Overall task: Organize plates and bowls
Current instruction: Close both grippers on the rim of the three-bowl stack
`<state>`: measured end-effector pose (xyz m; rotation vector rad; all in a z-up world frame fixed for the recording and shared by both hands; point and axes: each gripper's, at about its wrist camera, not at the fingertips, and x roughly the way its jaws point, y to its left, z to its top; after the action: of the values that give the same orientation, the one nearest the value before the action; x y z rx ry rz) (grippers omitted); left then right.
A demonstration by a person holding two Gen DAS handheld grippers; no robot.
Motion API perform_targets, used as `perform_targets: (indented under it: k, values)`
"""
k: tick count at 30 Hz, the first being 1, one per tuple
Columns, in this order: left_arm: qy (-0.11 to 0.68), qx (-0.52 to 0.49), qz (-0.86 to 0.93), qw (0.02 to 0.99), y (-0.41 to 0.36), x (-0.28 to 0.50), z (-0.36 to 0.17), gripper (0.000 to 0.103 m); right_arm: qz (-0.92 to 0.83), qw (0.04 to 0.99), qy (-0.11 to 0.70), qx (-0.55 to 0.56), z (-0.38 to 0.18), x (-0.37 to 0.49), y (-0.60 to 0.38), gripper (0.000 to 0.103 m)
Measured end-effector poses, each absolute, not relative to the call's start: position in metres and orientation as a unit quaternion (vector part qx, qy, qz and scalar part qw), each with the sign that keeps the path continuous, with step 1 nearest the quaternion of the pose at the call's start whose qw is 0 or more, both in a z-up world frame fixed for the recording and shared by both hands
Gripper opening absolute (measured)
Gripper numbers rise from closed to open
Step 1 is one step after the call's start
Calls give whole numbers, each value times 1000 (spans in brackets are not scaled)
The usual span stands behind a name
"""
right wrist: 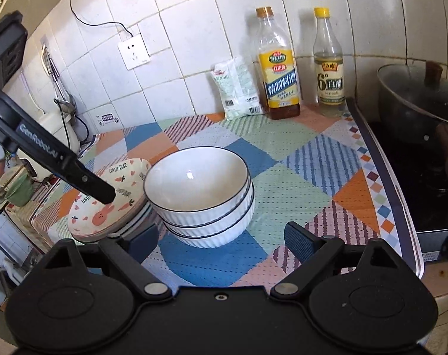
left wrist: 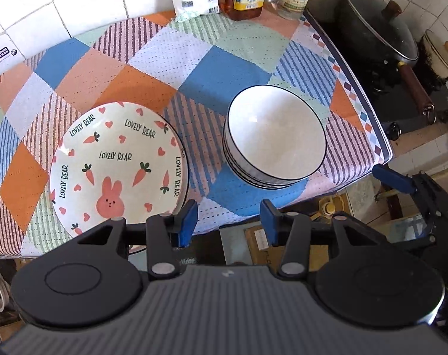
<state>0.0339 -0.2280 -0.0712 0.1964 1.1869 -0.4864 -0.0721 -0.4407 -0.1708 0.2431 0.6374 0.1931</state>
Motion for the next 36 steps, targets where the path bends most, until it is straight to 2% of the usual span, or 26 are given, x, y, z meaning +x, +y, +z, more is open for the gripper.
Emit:
perform_targets:
  k: [5,7,14,16,21,31,36]
  values:
    - [522,76,-224,820,-208,28,-73,46,78,938,313,127,-182,-75,-427,94]
    - [513,67,-225,826,-198,27,-73,54,69,940,308,126,-186,-76,-419,94]
    - [491,31,-249,834,-171,30,-77,56,32,958,273,79,-189,-82,-383,98]
    - [473,20,-246,846,-165,30,-77,60,18,962,264,73,-193,-83,-378,98]
    - [460,-10,-247,853,-159,28,-76,64,-11,958,278,62,-202,-75,-376,98]
    - [506,-75,-251,822,-184,48,-107,66,17,952,303,46,-230,-50,-374,98]
    - [515,-73,-240,819,-199,61,-120,68,27,951,305,41,-242,-34,-377,98]
